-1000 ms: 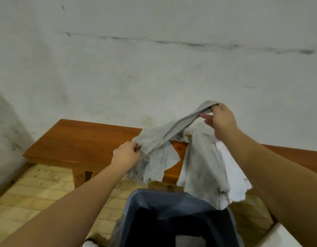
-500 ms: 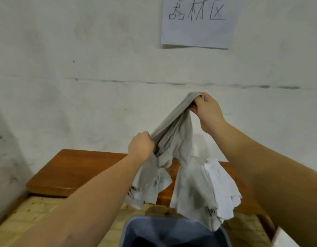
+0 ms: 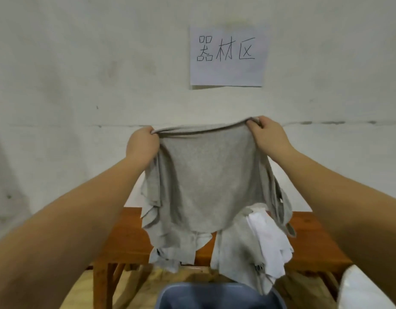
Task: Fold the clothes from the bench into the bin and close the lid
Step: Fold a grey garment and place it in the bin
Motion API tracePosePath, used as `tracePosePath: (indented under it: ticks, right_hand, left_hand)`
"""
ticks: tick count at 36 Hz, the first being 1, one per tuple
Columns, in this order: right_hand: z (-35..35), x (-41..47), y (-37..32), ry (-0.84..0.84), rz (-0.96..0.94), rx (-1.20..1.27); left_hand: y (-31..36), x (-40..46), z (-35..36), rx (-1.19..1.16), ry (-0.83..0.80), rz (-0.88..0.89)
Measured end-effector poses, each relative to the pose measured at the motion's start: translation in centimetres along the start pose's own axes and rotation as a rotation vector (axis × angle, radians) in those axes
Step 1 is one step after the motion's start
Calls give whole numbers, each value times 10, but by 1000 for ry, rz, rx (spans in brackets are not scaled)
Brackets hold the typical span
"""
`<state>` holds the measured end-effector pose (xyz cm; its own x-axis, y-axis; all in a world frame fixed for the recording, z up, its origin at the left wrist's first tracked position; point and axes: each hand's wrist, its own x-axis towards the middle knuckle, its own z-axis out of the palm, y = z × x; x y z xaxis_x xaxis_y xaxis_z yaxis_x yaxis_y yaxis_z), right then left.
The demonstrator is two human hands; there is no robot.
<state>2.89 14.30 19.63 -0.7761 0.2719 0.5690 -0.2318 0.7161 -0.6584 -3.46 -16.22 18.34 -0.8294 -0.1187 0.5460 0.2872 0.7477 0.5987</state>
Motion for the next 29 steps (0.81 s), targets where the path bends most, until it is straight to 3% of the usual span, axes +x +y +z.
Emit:
tracePosePath:
  ticks: [3,6,13,18,23,29]
  right_hand:
    - [-4,-12,1,-110,5,-50]
    - [-6,-22,-9,-207,27,91]
    - [-12,-27,-40,-217,167,501]
    - [-14,-32,-60,-189,337,801]
    - [-16,-36,-78,-117,439,1026]
    - [-18,-44,-101,-113,431,1076]
  left_hand:
    - [-3,-4,-9,14,-1,-19]
    - [-5,-12,-13,44,-38,-45]
    - [6,-39,-10,88,-206,-111]
    - [33,-72,-3,-98,-265,-197]
    - [84,-141,-11,-409,-156,54]
    - [115,-196,-7,-462,-360,110]
